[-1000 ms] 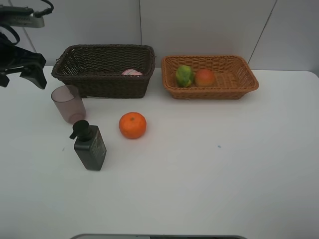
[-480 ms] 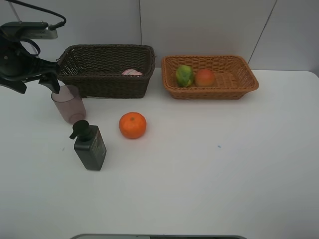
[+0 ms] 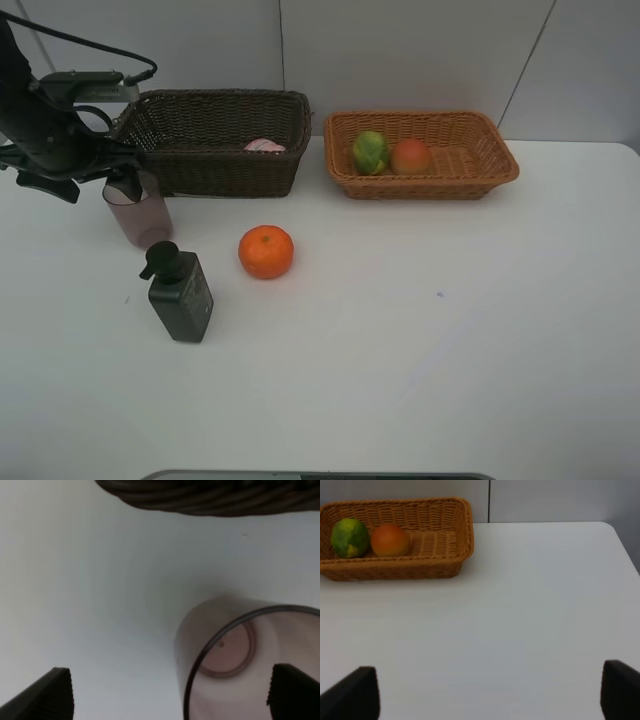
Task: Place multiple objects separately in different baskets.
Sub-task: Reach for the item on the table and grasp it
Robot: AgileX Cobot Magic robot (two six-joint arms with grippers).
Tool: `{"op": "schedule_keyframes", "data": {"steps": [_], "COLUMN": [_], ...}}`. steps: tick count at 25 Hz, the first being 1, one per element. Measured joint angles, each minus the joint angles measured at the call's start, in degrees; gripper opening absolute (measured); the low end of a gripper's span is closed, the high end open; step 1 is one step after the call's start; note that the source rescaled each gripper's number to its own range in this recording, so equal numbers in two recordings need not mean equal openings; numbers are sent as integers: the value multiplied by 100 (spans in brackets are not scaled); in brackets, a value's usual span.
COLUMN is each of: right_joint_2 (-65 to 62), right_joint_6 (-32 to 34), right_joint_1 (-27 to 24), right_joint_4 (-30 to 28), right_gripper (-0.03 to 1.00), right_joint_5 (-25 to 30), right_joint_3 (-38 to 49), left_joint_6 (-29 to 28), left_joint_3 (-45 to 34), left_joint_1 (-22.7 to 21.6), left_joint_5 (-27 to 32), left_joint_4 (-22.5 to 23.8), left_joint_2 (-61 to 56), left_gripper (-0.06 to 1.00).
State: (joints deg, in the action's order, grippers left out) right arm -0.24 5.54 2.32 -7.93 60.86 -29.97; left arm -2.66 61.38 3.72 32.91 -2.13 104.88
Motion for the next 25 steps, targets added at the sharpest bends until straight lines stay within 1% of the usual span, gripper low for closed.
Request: {"op": "schedule_keyframes", "data": {"steps": [3, 9, 14, 22, 23, 24, 25], "right_joint_2": [0, 0, 0, 0, 0, 0, 0], "right_joint_6": [0, 0, 0, 0, 0, 0, 0], "right_joint_1": [0, 0, 0, 0, 0, 0, 0], "right_joint_4": [0, 0, 0, 0, 0, 0, -6], "right_gripper": [88, 88, 88, 88, 88, 88, 88], "right_joint_5": [0, 0, 0, 0, 0, 0, 0], "right_joint_3": [0, 0, 0, 0, 0, 0, 0], "left_joint_6": [-19, -274, -280, -281, -281, -281, -281], "left_joint_3": [0, 0, 0, -6, -6, -6, -6], "left_joint_1": [0, 0, 0, 0, 0, 0, 0], "left_joint_5": [-107, -347, -507, -594, -599, -599, -599], "left_joint_4": [-6, -17, -17, -22, -22, -22, -22], "left_joint_2": [137, 334, 443, 530, 530, 530, 530], "left_gripper": [100, 100, 100, 100, 98, 95, 89]}}
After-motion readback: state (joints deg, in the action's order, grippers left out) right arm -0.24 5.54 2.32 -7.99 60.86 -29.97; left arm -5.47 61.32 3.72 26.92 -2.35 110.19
